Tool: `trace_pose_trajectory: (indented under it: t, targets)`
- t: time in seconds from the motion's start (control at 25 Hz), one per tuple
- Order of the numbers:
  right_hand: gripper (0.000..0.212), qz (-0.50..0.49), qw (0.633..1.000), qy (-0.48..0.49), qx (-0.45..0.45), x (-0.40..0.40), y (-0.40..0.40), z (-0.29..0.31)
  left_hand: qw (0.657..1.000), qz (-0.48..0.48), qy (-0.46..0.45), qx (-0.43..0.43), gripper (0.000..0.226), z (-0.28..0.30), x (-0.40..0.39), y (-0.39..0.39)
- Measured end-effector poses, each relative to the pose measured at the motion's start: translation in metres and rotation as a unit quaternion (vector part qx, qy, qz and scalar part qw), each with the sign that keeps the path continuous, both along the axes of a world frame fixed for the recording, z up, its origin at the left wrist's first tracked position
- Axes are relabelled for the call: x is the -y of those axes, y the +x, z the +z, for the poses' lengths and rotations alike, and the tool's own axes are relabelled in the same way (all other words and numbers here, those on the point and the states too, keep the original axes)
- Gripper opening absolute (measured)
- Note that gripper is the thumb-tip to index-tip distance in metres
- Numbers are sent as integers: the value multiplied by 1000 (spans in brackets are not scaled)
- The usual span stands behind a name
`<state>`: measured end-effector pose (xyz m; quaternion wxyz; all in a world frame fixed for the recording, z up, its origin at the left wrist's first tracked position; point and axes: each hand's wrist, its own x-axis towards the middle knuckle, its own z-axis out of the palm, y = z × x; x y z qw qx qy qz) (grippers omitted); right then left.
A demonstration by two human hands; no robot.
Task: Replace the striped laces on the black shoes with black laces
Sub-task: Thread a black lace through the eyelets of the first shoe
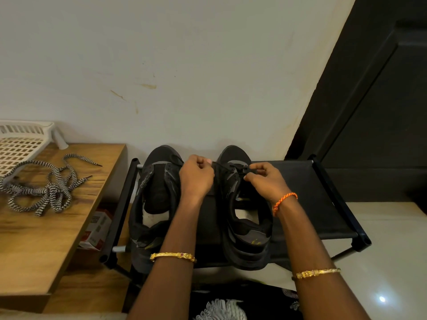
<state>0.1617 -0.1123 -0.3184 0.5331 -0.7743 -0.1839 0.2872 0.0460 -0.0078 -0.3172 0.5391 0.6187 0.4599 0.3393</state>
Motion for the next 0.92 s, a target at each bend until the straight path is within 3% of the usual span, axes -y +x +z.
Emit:
trace_pose_trajectory:
  t: [0.2, 0.32, 0.4, 0.48, 0.56, 0.64, 0.76, 0.92]
  targets:
    - [42, 27, 995, -62, 67, 14, -10, -9, 984, 150, 28, 94, 17, 25, -13, -39]
    - [42, 8, 991, -103, 91, 18, -11, -11, 945, 288, 89, 123, 4, 34, -9, -51]
    - [38, -3, 990, -106, 91, 20, -13, -11, 927, 326, 154, 102, 10, 36, -1, -52]
    - [33, -7, 990, -110, 90, 20, -14, -11, 927, 287, 240, -17, 23, 32, 7, -45]
    - [30, -10, 989, -112, 91, 18, -15, -11, 918, 143, 323, -183, 28, 25, 17, -31]
    - [27, -11, 988, -117, 101, 17, -15, -11, 901, -12, 348, -261, 27, 13, 25, -14]
    - [24, -9, 986, -120, 116, 16, -16, -10, 892, -111, 329, -288, 27, -7, 33, 2]
    - [26, 0, 984, -122, 126, 18, -17, -10, 905, -74, 335, -252, 19, -15, 31, 4]
